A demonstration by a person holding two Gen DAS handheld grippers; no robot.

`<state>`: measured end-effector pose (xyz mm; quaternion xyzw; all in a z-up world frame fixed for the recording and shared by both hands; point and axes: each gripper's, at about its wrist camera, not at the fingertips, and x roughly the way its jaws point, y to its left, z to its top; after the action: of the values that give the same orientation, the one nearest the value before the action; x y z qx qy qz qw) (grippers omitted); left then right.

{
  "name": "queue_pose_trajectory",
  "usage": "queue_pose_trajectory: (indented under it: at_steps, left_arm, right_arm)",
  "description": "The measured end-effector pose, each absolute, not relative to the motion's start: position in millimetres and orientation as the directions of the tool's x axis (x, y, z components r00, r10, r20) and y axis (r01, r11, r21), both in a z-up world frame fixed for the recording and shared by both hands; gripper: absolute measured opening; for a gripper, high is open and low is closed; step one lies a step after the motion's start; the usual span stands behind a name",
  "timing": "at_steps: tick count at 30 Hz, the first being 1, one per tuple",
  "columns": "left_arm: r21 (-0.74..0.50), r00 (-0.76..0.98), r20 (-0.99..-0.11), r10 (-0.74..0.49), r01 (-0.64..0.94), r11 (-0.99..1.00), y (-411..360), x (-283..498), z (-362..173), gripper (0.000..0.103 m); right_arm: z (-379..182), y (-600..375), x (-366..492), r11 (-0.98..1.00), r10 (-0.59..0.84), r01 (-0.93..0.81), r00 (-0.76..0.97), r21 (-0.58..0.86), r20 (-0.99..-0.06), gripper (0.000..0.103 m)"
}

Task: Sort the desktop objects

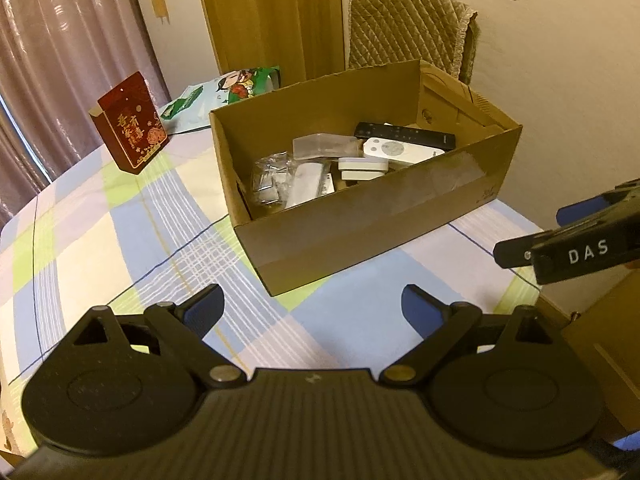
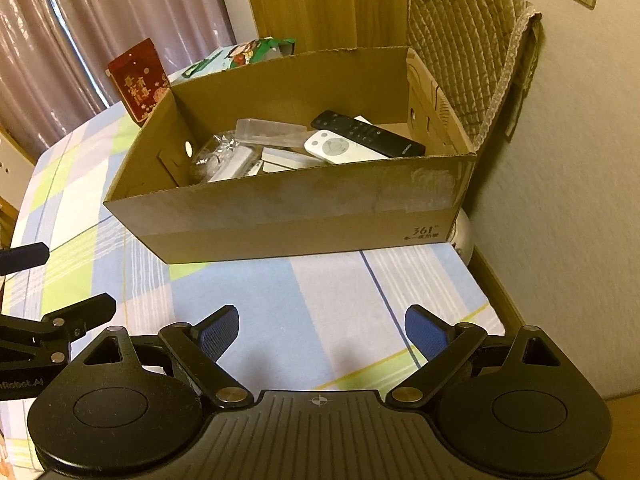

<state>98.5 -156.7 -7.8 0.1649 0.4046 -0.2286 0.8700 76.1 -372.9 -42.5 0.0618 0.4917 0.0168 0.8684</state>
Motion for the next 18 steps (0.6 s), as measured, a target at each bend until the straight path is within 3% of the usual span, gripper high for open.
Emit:
queue_pose_trajectory:
  at_steps: [18]
  left_arm:
    - [0.107, 0.546, -0.806, -0.23, 0.516, 0.85, -169.2, 111.0, -25.5, 0.094]
  right_arm:
    - [-53.1, -379.4, 85.7, 0.993, 0.086, 0.026, 0.48, 0.112, -0.873, 0.093]
